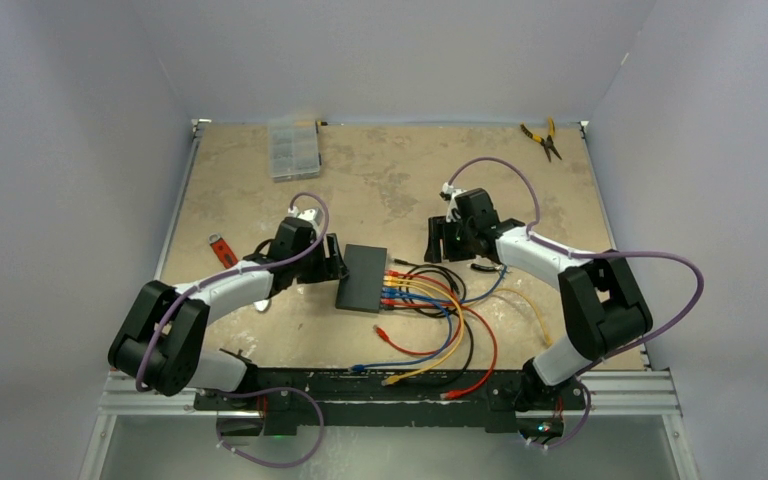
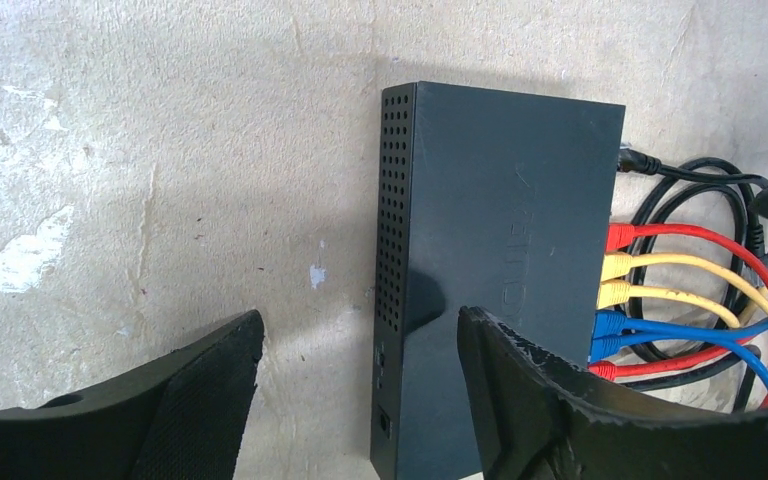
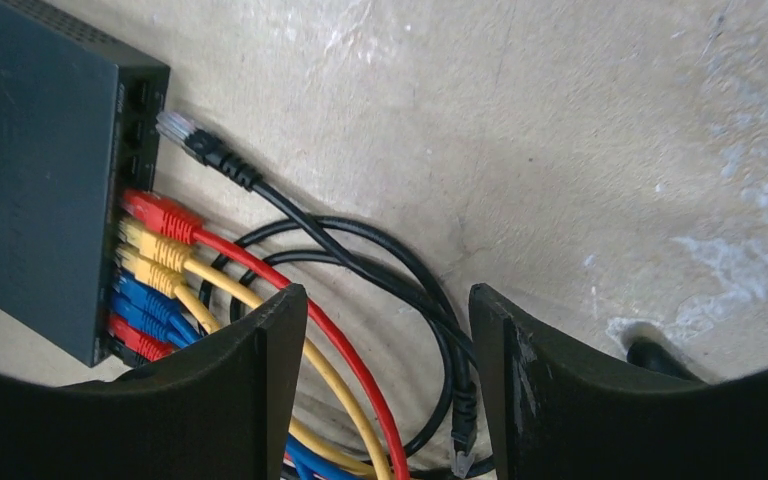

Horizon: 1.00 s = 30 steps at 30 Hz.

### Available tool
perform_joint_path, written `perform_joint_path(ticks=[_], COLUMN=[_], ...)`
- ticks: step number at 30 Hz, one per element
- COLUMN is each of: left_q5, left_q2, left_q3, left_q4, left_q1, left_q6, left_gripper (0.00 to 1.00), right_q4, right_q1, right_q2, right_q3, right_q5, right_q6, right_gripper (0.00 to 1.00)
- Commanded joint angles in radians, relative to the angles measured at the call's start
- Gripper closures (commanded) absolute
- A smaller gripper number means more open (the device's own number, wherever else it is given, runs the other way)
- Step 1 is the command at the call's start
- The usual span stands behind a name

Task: Pull the plug from the switch port
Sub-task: Pick up the connector from the center of the board.

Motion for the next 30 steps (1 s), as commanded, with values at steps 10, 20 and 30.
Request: perform_joint_path(ticks=[10,20,30], left_q5=[-0.013,-0.012,0.000], left_q2=[-0.054,-0.063,-0.050], left_q3=[-0.015,-0.026,-0.035], left_q4=[0.003,0.006,0.018], left_q1=[0.007,0.007,0.007], left_q6=[0.010,0.000,-0.003], left_gripper=[0.28,0.28,0.29], right_q4=[-0.054,-0.082,-0.081], right_q1=[0.079,0.097,0.098], right_q2=[0.099,0.049,0.013], right_q3=[0.028,0.059,0.076], right_q5=[0.131,0.149,0.116], right_q6=[-0.016,-0.005,0.001], right_gripper=[0.50,0.73,0.88])
